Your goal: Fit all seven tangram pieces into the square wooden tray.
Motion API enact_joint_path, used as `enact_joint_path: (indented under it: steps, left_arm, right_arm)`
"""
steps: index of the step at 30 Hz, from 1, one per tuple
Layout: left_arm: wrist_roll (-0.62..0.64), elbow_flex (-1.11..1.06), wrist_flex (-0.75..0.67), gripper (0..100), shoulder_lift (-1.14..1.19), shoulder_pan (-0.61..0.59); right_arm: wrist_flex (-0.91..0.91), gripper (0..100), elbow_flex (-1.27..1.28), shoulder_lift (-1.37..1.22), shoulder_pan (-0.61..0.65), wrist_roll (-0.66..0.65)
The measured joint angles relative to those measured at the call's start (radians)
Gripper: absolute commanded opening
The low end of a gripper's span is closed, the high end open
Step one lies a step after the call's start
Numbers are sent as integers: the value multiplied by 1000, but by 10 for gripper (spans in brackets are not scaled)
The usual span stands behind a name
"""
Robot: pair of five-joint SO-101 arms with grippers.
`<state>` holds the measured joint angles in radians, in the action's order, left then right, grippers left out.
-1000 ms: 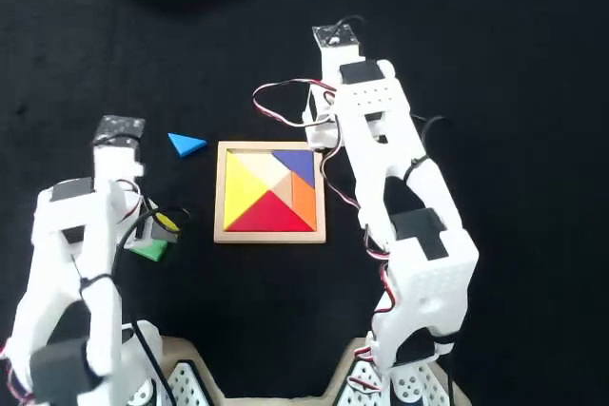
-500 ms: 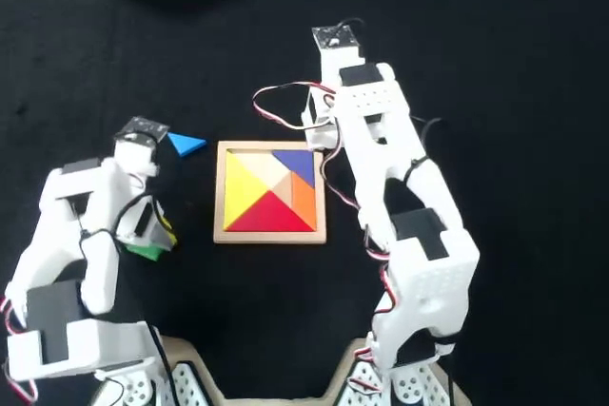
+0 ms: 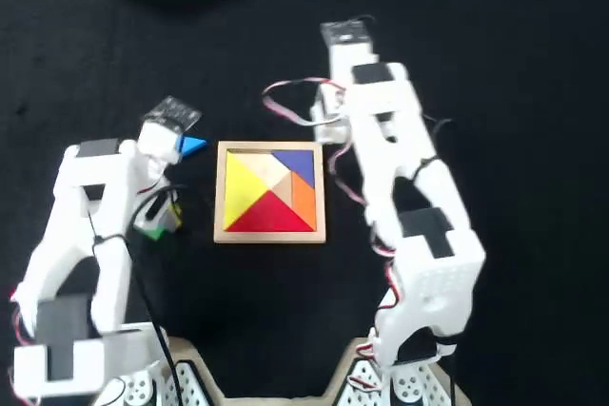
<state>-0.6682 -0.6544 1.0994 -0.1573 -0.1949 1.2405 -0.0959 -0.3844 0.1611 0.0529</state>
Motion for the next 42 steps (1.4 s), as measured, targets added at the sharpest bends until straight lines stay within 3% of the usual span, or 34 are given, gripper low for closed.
enact_joint_path:
  steps: [6, 12, 23, 25, 29, 42]
  left_arm:
    - [60, 78, 49, 159, -178, 259]
    - [129, 150, -97, 163, -89, 468]
    - [135, 463, -147, 164, 367, 483]
    - [138, 491, -147, 173, 387, 488]
    - [140, 517, -153, 290, 414, 489]
    - [173, 523, -153, 289, 440, 488]
  right_arm:
    - [-61, 11, 0, 0, -106, 2]
    - [-135, 11, 54, 0, -152, 2]
    - [-176, 11, 75, 0, -153, 2]
    - [-178, 11, 75, 0, -153, 2]
    - [-178, 11, 75, 0, -153, 2]
    - [-178, 11, 75, 0, -153, 2]
